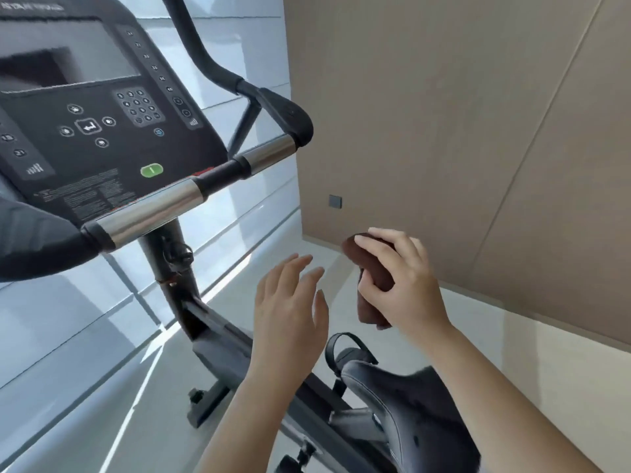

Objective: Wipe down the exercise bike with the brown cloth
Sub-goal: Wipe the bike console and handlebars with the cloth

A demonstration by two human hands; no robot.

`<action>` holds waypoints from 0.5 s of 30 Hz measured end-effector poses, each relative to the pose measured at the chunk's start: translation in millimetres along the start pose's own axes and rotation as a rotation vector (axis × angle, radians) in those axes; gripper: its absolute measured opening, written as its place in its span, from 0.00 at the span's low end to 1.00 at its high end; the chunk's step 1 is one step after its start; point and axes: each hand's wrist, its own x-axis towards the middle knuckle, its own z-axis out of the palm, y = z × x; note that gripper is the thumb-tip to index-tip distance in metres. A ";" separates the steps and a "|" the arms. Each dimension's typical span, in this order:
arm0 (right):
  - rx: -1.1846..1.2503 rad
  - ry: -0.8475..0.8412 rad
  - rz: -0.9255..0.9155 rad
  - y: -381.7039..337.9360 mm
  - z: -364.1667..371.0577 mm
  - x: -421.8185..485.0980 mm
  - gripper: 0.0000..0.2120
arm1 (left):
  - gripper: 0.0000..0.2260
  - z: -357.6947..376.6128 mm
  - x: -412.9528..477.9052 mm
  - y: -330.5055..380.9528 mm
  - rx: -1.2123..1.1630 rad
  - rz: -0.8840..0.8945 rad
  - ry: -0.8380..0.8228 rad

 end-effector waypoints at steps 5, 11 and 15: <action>-0.136 -0.018 0.091 39.5 -57.1 -42.7 0.19 | 0.12 30.1 -5.6 39.8 -0.053 0.097 -0.051; -0.192 -0.028 0.146 81.3 -105.8 -68.4 0.19 | 0.12 75.9 -5.0 99.2 -0.111 0.145 -0.122; -0.188 -0.039 0.170 111.8 -133.5 -75.4 0.19 | 0.12 101.5 -4.8 134.5 -0.108 0.166 -0.129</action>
